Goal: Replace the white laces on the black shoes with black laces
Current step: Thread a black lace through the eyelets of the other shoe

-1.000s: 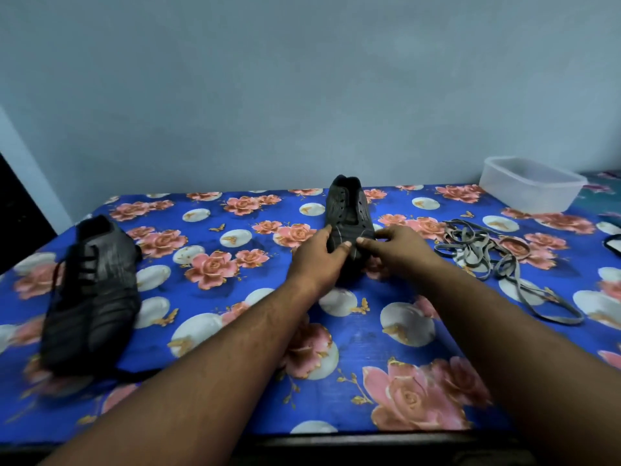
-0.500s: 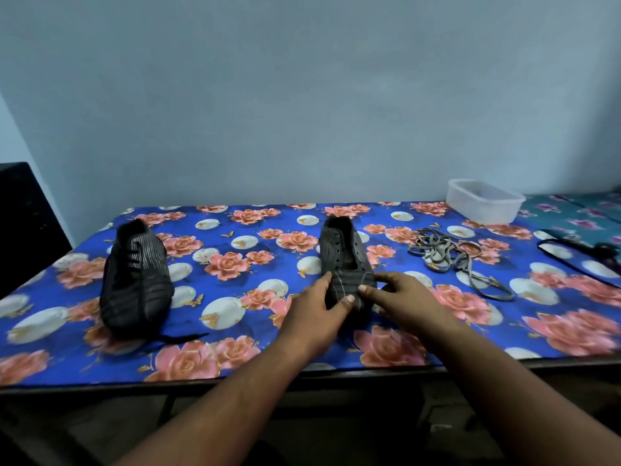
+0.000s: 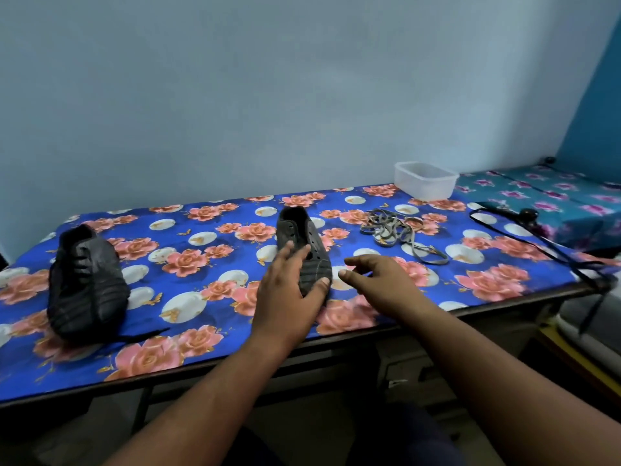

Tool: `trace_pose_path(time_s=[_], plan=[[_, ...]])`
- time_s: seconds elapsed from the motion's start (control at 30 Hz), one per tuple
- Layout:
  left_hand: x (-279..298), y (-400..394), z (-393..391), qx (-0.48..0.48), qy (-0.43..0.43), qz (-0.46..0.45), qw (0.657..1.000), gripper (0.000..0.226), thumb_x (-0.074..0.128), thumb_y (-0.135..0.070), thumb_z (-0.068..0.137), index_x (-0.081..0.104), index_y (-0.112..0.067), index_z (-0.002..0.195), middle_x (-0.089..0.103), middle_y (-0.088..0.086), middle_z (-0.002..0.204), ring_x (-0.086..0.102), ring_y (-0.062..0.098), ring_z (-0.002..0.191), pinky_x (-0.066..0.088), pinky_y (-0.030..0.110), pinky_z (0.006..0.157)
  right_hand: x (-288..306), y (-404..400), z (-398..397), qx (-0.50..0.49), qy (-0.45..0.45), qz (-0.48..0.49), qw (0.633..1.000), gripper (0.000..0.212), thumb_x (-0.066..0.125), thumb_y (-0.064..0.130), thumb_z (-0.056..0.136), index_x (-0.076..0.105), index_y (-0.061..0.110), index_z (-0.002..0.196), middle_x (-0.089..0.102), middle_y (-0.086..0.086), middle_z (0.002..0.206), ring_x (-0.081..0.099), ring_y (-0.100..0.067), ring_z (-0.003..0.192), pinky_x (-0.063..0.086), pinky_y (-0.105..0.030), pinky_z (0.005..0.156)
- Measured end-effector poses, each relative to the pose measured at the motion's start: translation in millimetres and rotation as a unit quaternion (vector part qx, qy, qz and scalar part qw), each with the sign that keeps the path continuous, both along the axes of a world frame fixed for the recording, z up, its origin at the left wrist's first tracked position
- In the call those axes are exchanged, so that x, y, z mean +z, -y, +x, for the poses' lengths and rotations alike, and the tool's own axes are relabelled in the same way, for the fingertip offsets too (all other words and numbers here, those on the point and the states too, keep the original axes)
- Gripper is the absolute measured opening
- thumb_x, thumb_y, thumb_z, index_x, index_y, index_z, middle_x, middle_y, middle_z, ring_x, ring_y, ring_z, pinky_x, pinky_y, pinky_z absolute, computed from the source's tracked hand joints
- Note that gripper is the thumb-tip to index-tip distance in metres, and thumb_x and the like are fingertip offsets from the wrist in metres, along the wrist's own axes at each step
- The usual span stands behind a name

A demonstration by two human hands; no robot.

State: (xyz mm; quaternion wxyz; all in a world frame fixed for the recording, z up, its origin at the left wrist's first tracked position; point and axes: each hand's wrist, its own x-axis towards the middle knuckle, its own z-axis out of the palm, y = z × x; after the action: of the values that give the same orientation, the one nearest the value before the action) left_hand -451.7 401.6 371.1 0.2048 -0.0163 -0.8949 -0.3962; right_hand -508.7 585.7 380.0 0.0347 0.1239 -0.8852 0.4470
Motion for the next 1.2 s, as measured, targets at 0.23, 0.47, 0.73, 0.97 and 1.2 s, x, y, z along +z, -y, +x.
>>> trace_pose_path(time_s=[0.23,0.47,0.73,0.97,1.2], plan=[[-4,-66,-24,-0.116,-0.037,-0.030,0.992,0.049,0.070,-0.035,0.090,0.061,-0.024,0.137,0.051,0.001,0.149,0.040,0.014,0.142,0.030,0.039,0.119,-5,-74,-1,-0.065,-0.014,0.036,0.997,0.035,0.069,0.042,0.093,0.071,0.026,0.123,0.073,0.007,0.106,0.064,-0.006,0.090,0.050,-0.028,0.080],[-12,-141,-74,-0.175,-0.005,-0.060,0.983,0.043,0.073,-0.027,0.089,0.064,-0.022,0.131,0.060,-0.003,0.134,0.053,0.018,0.128,0.042,0.035,0.107,-13,-162,-14,-0.151,-0.029,0.114,0.982,0.035,0.068,0.042,0.094,0.070,0.023,0.123,0.066,0.009,0.095,0.061,-0.008,0.090,0.045,-0.027,0.077],[-31,-180,-109,-0.193,0.109,-0.267,0.938,0.066,0.048,-0.066,0.095,0.039,-0.033,0.152,0.032,-0.006,0.162,0.028,0.019,0.149,0.022,0.042,0.121,-28,-253,-48,-0.263,-0.008,0.317,0.911,0.039,0.048,0.040,0.102,0.058,0.028,0.137,0.049,-0.005,0.141,0.039,-0.031,0.136,0.039,-0.049,0.108],[-34,-180,-107,-0.191,0.105,-0.274,0.937,0.062,0.042,-0.066,0.098,0.040,-0.034,0.151,0.030,-0.007,0.163,0.023,0.018,0.151,0.014,0.041,0.122,-29,-288,-69,-0.334,0.047,0.421,0.842,0.041,0.042,0.033,0.105,0.043,0.013,0.141,0.039,-0.021,0.146,0.035,-0.040,0.136,0.031,-0.055,0.109],[-34,-179,-107,-0.191,0.112,-0.268,0.938,0.062,0.042,-0.066,0.097,0.040,-0.035,0.151,0.031,-0.008,0.163,0.023,0.017,0.151,0.014,0.041,0.123,-23,-283,-76,-0.326,0.018,0.411,0.851,0.030,0.050,0.011,0.097,0.058,0.010,0.126,0.060,-0.018,0.122,0.055,-0.038,0.115,0.048,-0.046,0.088]])
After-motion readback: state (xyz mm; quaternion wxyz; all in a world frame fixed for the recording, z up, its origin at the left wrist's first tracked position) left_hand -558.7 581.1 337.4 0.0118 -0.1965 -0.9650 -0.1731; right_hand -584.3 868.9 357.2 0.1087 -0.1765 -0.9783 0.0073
